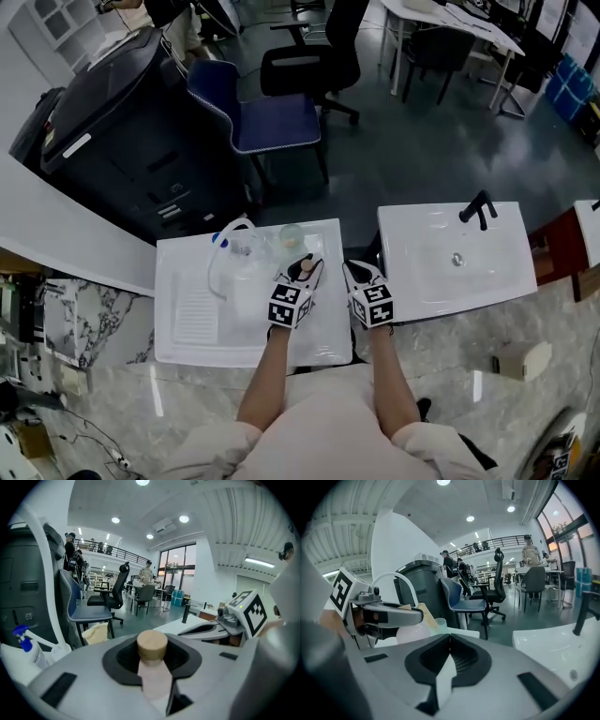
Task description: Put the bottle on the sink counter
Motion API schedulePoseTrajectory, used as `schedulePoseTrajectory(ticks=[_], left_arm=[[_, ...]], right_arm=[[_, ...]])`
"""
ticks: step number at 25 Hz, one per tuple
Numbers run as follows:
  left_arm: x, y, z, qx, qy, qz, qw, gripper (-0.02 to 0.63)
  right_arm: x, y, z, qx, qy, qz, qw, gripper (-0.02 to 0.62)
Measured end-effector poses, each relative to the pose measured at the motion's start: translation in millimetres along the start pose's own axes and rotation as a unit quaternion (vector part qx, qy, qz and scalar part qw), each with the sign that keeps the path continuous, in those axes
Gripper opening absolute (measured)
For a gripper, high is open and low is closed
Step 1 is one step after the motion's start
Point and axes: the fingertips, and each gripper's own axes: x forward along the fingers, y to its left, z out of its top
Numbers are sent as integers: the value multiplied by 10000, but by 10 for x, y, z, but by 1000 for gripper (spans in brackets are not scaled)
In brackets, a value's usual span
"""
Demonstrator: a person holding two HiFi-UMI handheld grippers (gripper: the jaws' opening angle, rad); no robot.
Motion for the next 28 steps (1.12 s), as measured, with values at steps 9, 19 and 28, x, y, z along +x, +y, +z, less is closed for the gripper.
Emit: schedulePoseTrajectory(ticks=[9,19,28], left_arm=[[258,-8,-82,-157,101,204,9996,110],[503,117,-140,-192,79,518,9984,110],[709,195,-214,-181,69,653,9977,110]], right_arm=[[172,-145,110,-130,17,281,9995,6],[315,-242,-47,-206,222,627,9976,6],[311,-387,-217,-244,379,747,9962,6]])
